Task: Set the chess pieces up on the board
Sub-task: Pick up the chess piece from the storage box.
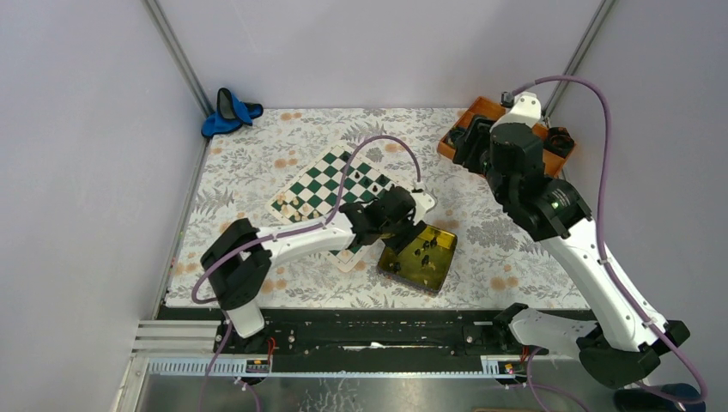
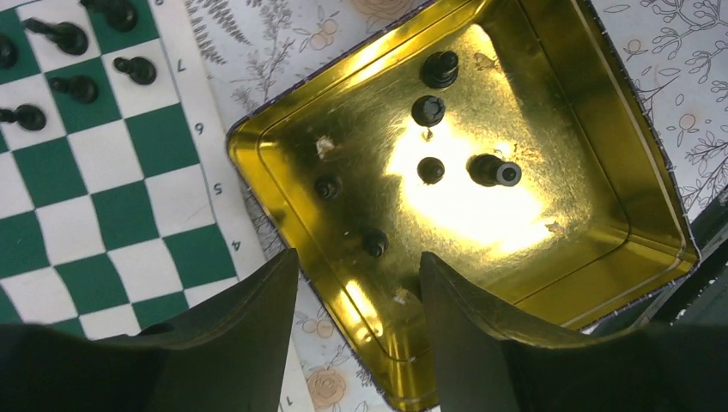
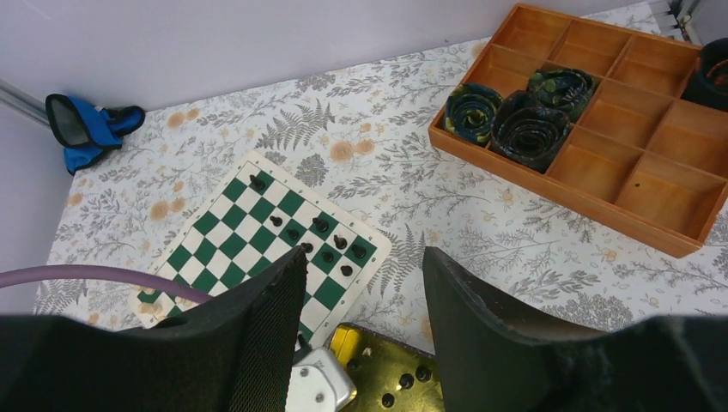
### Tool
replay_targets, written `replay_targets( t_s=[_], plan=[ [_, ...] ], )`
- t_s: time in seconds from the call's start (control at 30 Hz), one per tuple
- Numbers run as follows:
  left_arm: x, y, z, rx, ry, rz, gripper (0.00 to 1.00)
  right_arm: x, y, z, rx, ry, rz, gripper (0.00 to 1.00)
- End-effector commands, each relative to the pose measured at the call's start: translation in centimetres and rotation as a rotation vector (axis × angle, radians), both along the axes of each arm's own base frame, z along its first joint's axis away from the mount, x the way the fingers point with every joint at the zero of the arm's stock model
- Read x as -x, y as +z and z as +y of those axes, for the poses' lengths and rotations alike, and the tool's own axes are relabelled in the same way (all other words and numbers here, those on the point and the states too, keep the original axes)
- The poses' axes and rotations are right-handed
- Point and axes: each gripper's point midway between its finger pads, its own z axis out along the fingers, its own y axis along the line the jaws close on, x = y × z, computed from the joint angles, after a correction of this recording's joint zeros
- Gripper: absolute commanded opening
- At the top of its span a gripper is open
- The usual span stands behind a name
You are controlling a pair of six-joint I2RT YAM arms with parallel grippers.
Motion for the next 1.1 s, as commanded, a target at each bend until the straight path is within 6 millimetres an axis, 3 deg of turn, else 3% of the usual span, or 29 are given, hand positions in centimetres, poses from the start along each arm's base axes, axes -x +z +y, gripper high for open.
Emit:
replay_targets(
  t_s=[0.0,0.1,0.4,0.73,1.07],
  plan=[
    [0.1,-0.1,-1.5,-0.013,-0.063,0.0,0.59,0.7,-0.3,-1.4,-0.015,-0.061,0.005,0.58],
    [0.0,-0.8,-1.7,-0.036,-0.085,-0.004,0.58,1.0,0.4,-1.4,-0.047,-0.059,-0.017,0.58],
    [-0.1,-2.9,-1.9,-0.064,-0.083,0.018,0.58,0.4,8.0,0.1,-0.166,-0.014,-0.12,0.58],
    [-0.5,-6.8,-1.8,-0.115,-0.072,0.03,0.55,0.8,10.9,1.1,-0.277,0.034,-0.189,0.59],
    [-1.6,-6.4,-2.1,-0.095,-0.027,-0.024,0.55,1.6,13.8,3.8,-0.392,0.175,-0.224,0.58]
  ],
)
